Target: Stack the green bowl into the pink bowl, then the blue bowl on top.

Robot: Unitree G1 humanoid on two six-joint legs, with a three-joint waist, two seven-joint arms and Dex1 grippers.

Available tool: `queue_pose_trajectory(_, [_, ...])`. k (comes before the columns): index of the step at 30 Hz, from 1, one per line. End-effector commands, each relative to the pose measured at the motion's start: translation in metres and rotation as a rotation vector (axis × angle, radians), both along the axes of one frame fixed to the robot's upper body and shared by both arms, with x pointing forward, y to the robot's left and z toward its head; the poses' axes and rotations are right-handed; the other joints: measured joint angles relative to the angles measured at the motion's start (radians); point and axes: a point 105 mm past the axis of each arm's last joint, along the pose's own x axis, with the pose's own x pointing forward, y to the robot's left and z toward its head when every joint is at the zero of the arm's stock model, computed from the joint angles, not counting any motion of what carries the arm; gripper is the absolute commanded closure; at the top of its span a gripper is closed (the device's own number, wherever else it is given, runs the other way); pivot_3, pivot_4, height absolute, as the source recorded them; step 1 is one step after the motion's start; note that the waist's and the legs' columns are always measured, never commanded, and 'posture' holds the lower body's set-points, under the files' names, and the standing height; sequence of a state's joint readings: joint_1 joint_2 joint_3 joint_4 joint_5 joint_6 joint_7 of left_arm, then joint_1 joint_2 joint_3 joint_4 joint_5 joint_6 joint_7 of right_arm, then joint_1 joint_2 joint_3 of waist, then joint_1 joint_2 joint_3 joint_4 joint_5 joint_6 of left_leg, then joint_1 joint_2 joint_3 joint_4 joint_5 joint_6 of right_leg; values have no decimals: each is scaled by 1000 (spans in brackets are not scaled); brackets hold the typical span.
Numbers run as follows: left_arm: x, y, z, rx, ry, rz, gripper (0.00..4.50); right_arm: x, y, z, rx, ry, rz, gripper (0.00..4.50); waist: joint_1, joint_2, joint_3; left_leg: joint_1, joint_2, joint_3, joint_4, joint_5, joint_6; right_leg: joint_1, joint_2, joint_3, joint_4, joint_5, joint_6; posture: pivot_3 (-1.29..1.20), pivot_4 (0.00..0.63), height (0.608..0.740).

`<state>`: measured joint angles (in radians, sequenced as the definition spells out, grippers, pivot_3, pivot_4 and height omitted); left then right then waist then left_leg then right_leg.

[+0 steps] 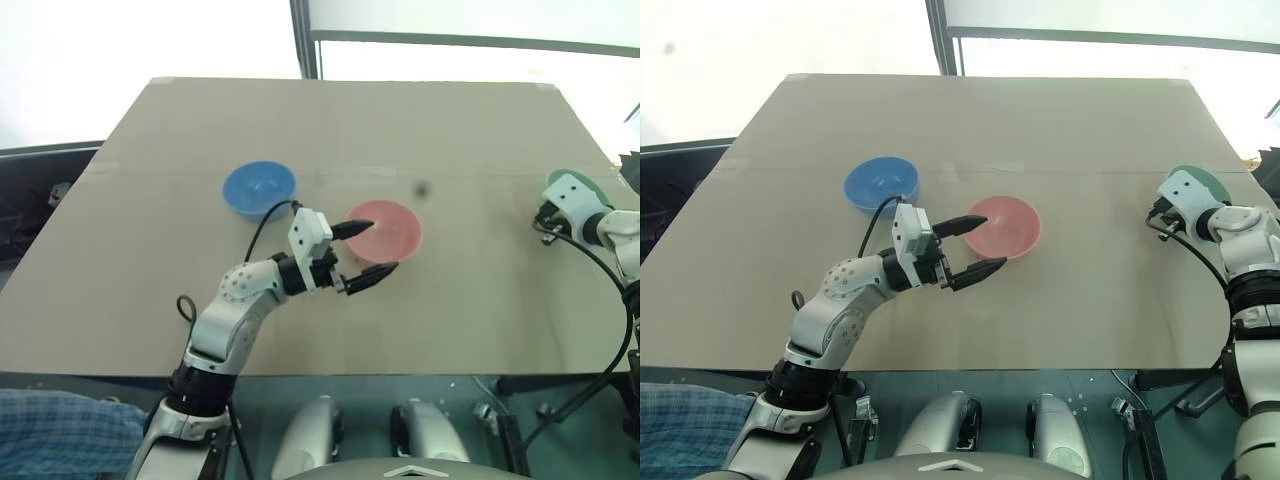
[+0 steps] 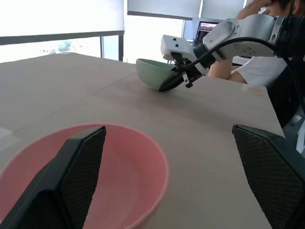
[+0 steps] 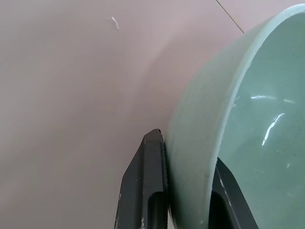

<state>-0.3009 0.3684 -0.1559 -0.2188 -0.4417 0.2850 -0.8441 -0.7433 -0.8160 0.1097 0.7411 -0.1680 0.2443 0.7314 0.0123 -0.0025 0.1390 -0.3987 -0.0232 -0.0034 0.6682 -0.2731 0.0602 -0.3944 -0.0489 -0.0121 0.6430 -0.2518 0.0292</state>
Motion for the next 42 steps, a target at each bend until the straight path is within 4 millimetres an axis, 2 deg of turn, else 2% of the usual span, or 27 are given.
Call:
queue_pose_trajectory(1, [-1, 4, 13, -23, -60, 26, 0, 7, 35, 36, -14, -99, 137, 4430, -2, 0, 0, 0, 0, 0, 0, 0, 0, 0, 0, 0, 0, 0, 0, 0, 150, 740])
queue_pose_trajectory(5, [0, 14, 13, -23, -57, 72, 0, 0, 86, 51, -7, -126, 299, 4430, -6, 0, 0, 0, 1, 0, 0, 0, 0, 0, 1, 0, 0, 0, 0, 0, 150, 740])
queue_pose_trajectory(8, [-1, 26, 10, -38, -35, 133, 0, -13, 137, 61, 27, -154, 433, 4430, -4, 0, 0, 0, 2, -1, 0, 0, 0, -1, 1, 0, 1, 0, 0, 0, 150, 740])
queue_pose_trajectory(14, [-2, 58, 1, -12, -22, 285, 0, -46, 215, 62, 45, -176, 653, 4430, 4, 0, 0, 0, 1, -1, -1, 0, 0, -1, 0, 0, 0, 0, 0, 0, 150, 740])
queue_pose_trajectory(20, [-8, 81, -6, 27, -12, 380, 0, -66, 248, 59, -9, -174, 788, 4430, 3, 0, 0, -1, -1, -3, -1, -1, 0, -2, -3, -1, 0, 0, 0, 0, 150, 740])
queue_pose_trajectory(25, [-13, 90, -11, 42, -1, 416, 0, -76, 263, 58, -69, -167, 878, 4430, 0, 0, 0, 0, -1, -3, -1, -1, 0, -2, -3, -2, 0, 0, 0, 0, 150, 740])
queue_pose_trajectory(29, [-13, 89, -10, 39, -3, 421, 0, -84, 267, 52, -87, -125, 919, 2948, 1, 0, 0, 0, -1, -3, -1, -1, 0, -2, -3, -2, 0, 0, 0, 0, 150, 740])
queue_pose_trajectory(32, [-13, 88, -10, 36, -3, 424, 0, -86, 267, 54, -94, -121, 925, 1511, 0, 0, 0, 0, -1, -3, -1, -1, 1, -2, -3, -2, 0, 0, 0, 0, 150, 740])
queue_pose_trajectory(35, [-12, 88, -11, 36, -2, 422, 0, -83, 270, 66, -65, -180, 903, 125, 0, 0, 0, 0, -1, -3, -1, -1, 1, -2, -3, -2, 0, 0, 0, 0, 150, 740])
queue_pose_trajectory(37, [-12, 87, -11, 36, -3, 420, 0, -83, 271, 74, -8, -196, 881, 35, -1, 0, 0, 0, -1, -3, -1, -1, 0, -2, -3, -2, 0, 0, 0, 0, 150, 740])
queue_pose_trajectory(39, [-9, 86, -10, 34, -6, 418, 0, -89, 269, 83, 122, -163, 852, 35, -1, 0, 0, 0, -1, -3, -1, -1, 0, -2, -3, -2, 0, 0, 0, 0, 150, 740])
queue_pose_trajectory(42, [-3, 84, -8, 39, -15, 433, 0, -95, 256, 93, 285, -122, 796, 35, 3, 0, 0, -1, -1, -4, -1, -1, 1, -2, -3, -2, 0, 0, 0, 0, 150, 740])
